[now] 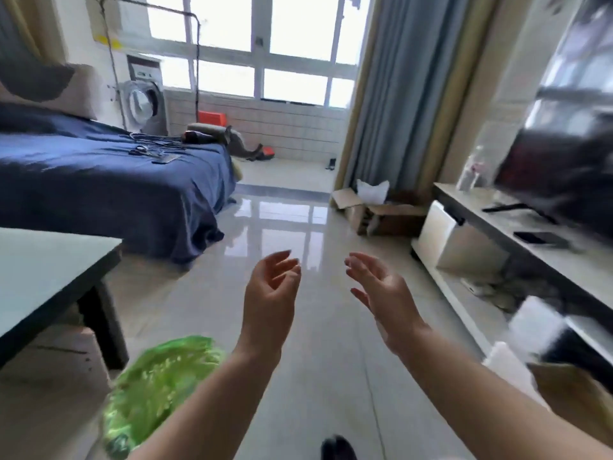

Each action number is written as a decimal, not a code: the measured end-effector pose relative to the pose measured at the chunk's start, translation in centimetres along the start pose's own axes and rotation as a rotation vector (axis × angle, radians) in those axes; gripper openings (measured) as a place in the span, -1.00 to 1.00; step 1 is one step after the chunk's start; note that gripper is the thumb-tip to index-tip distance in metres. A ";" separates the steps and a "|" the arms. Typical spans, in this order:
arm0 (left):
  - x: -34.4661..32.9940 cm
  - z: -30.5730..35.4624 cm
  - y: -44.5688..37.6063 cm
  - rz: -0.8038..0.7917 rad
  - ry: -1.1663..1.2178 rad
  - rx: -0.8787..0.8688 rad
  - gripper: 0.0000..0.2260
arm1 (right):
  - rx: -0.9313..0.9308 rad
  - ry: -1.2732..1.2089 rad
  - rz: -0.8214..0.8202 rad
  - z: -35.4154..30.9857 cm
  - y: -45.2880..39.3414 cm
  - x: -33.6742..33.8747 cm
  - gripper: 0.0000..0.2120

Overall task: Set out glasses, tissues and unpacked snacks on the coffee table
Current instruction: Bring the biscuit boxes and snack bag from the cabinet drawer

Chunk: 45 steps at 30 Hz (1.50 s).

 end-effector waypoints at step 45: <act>-49.2 -26.0 23.7 -0.805 -0.159 1.154 -0.55 | -0.335 -1.465 1.058 24.0 18.0 41.3 -0.35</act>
Point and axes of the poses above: each hand's wrist, its own y-axis away from the middle knuckle, its own x-axis out of the back of the hand, z = x × y, the point moved 3 cm from there along -y, towards the middle knuckle, and after that the axes turned 4 degrees about -x, right-handed, at the moved point
